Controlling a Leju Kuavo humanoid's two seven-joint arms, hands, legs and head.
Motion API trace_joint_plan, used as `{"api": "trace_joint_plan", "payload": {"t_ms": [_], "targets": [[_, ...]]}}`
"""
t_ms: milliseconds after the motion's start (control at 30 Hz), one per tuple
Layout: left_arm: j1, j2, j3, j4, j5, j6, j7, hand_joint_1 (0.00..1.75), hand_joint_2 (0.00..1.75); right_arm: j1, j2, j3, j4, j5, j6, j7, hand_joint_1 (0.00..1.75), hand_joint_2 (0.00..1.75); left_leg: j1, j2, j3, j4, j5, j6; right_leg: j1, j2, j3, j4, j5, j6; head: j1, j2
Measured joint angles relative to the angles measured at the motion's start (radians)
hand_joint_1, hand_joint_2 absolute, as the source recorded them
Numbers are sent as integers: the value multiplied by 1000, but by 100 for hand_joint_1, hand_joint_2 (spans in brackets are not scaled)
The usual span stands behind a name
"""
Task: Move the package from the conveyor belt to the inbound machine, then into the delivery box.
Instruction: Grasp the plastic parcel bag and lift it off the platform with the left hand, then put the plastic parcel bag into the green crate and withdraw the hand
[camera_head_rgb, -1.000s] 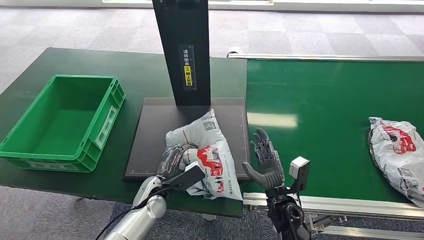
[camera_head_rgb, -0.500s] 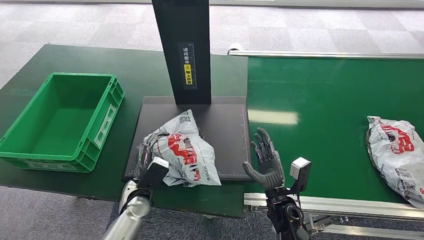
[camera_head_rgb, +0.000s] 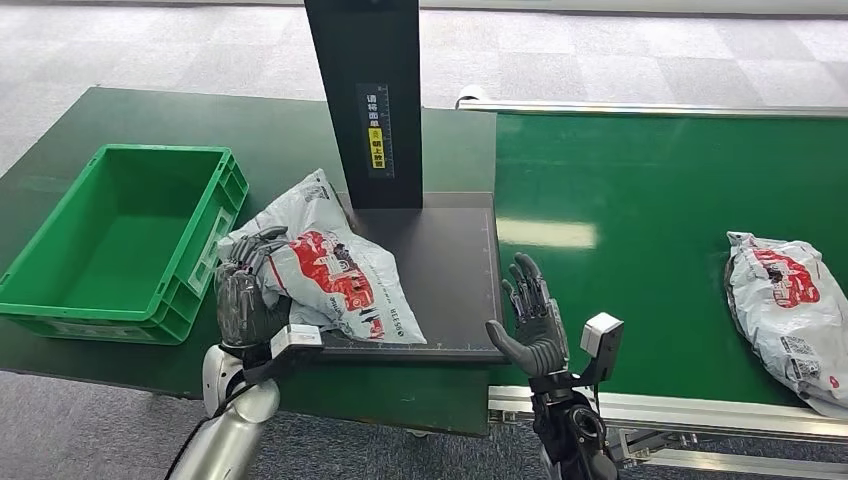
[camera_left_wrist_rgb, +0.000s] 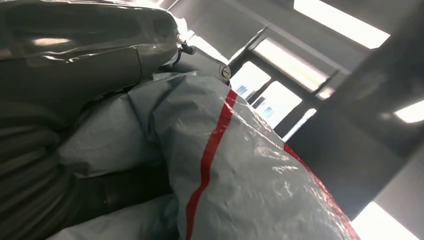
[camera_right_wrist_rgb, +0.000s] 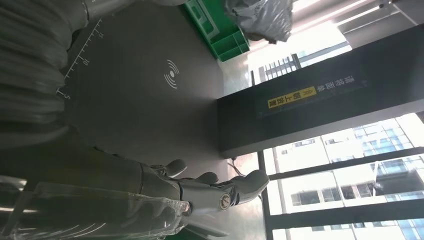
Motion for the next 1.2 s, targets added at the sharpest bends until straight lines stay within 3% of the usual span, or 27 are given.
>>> {"api": "trace_joint_plan", "payload": {"t_ms": [133,267,667,867,933,1000,1100,1200], "targets": [[-26,6,60,-130,-280,0,0,175,175,-8,0,-1,8,0,4,-7,0,175,0,0,0,0,0,0,0,0,0,0,0,0,0,0],[-95,21,149,-212,-424,0,0,175,175,-8,-1,-1,17,-2,5,-11,0,175,0,0,0,0,0,0,0,0,0,0,0,0,0,0],[-291,84,440,-255,-587,0,0,175,175,20,-20,16,36,-36,-7,-48,0,175,1,1,0,0,1,-1,1,1,-1,0,0,-1,0,0],[-327,84,511,-235,-608,0,9,175,175,25,-21,23,36,-37,-9,-49,0,175,1,1,0,0,1,-1,1,1,-2,0,0,-1,0,0],[-348,88,522,-201,-649,0,75,175,175,28,-22,24,35,-40,-11,-46,0,175,1,0,0,0,1,-1,1,1,-2,0,0,-1,0,0],[-391,108,526,-114,-693,0,221,175,175,32,-23,24,31,-42,-13,-41,0,175,1,0,0,0,1,-1,1,1,-2,0,1,-1,0,0],[-471,171,528,61,-713,0,444,175,175,42,-27,25,24,-44,-14,-33,0,175,2,4,0,0,2,-2,2,4,-2,1,2,-3,0,0],[-549,241,530,245,-750,-3,613,175,175,50,-33,28,22,-46,-14,-30,0,175,2,6,0,0,2,-2,3,5,-3,1,2,-3,0,0]]}}
